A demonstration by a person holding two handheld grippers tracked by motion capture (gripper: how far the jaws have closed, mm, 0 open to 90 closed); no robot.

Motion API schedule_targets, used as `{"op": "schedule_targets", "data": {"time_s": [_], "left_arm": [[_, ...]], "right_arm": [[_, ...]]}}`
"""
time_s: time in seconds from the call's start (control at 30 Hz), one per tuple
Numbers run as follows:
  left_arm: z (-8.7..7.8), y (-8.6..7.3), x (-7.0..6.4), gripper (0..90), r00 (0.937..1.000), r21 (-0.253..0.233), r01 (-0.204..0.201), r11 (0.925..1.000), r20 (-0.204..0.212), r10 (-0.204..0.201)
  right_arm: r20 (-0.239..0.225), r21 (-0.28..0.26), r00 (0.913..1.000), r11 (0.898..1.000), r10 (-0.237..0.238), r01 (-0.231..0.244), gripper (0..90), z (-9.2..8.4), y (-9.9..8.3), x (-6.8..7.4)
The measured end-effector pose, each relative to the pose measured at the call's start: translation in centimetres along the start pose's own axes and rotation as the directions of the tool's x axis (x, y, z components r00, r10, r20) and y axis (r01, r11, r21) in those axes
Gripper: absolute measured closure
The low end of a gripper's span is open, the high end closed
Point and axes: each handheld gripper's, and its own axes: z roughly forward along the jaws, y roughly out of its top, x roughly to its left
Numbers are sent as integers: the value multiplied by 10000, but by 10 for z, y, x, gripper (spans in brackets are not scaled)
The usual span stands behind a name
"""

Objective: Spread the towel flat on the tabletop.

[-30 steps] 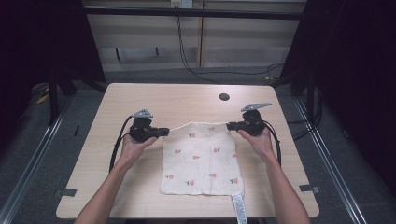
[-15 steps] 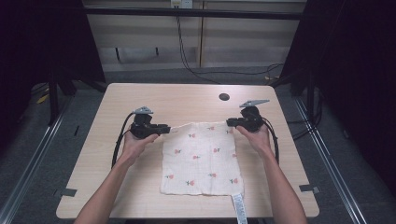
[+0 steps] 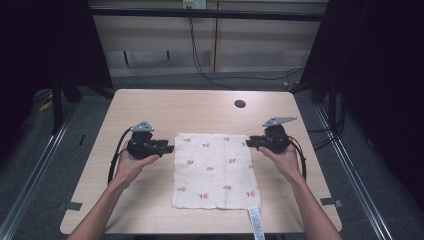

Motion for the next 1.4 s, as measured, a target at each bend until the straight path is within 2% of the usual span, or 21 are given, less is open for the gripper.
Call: {"op": "schedule_targets", "data": {"time_s": [0.13,0.17,0.23,0.3,0.37,0.43,0.5,0.57,0.63,0.67,0.7,0.8,0.87,0.9,0.93,1.0,1.13,1.17,1.23,1.3,1.4], "left_arm": [[-8,-5,-19,628,9971,85,-484,9988,591,478],[-8,-8,-25,636,9943,166,-624,9979,876,608],[-8,-13,-34,647,9910,230,-926,9954,991,899],[-4,-24,-43,673,9843,182,-939,9954,1518,901],[3,-32,-50,692,9787,769,-1322,9882,1684,1178],[9,-38,-53,688,9758,920,-1275,9876,1901,1083],[15,-43,-57,655,9762,1321,-1497,9799,1767,1254],[19,-44,-57,618,9785,1403,-1567,9776,1568,1343],[19,-44,-58,600,9780,1399,-1895,9719,1142,1743],[19,-43,-57,606,9752,1442,-1987,9694,1270,1810],[19,-42,-55,611,9756,1424,-1830,9727,1485,1618],[24,-46,-61,628,9723,1606,-1978,9670,1576,1727],[30,-50,-67,620,9658,1921,-2292,9542,1669,1983],[31,-50,-68,587,9656,1974,-2322,9524,1645,2013],[32,-50,-69,587,9695,1896,-2135,9584,1618,1840],[30,-50,-69,539,9691,1950,-2196,9559,1564,1907],[28,-59,-70,535,9676,2012,-2331,9514,1453,2064],[28,-59,-70,551,9696,2010,-2269,9529,1381,2018],[27,-58,-70,616,9668,2142,-2486,9446,1151,2283],[25,-59,-70,772,9638,2170,-2602,9409,1171,2395],[21,-62,-70,858,9692,2244,-2407,9443,1074,2216]], "right_arm": [[-467,258,9975,9982,-532,544,694,-11,-12,17],[-576,339,9961,9971,-667,688,694,-14,-15,22],[-752,432,9938,9954,-820,854,692,-18,-21,31],[-1007,556,9914,9944,-839,898,692,-20,-28,39],[-1212,735,9882,9920,-931,1025,693,-18,-35,46],[-1317,1040,9856,9873,-1060,1201,684,-15,-42,53],[-1455,1197,9829,9841,-1130,1309,667,-12,-47,57],[-1408,1252,9842,9841,-1077,1256,656,-9,-52,59],[-1445,1336,9846,9840,-985,1181,629,-5,-60,59],[-1389,1474,9850,9814,-1024,1228,624,-2,-63,59],[-1302,1641,9859,9783,-1053,1262,627,-1,-65,59],[-1114,1629,9850,9754,-1315,1487,609,0,-71,59],[-1036,1681,9850,9736,-1383,1543,611,1,-72,60],[-888,1609,9834,9721,-1582,1709,624,2,-73,61],[-888,1609,9834,9721,-1582,1709,624,2,-73,61],[-655,1794,9752,9589,-2113,2198,691,1,-73,66],[-869,1746,9745,9599,-2071,2195,846,1,-74,71],[-956,1754,9757,9616,-1970,2113,868,2,-73,72],[-1059,1718,9763,9636,-1889,2050,881,4,-72,71],[-997,1719,9782,9652,-1820,1971,884,5,-71,73],[-1077,1710,9776,9653,-1808,1974,885,6,-71,75]]}}
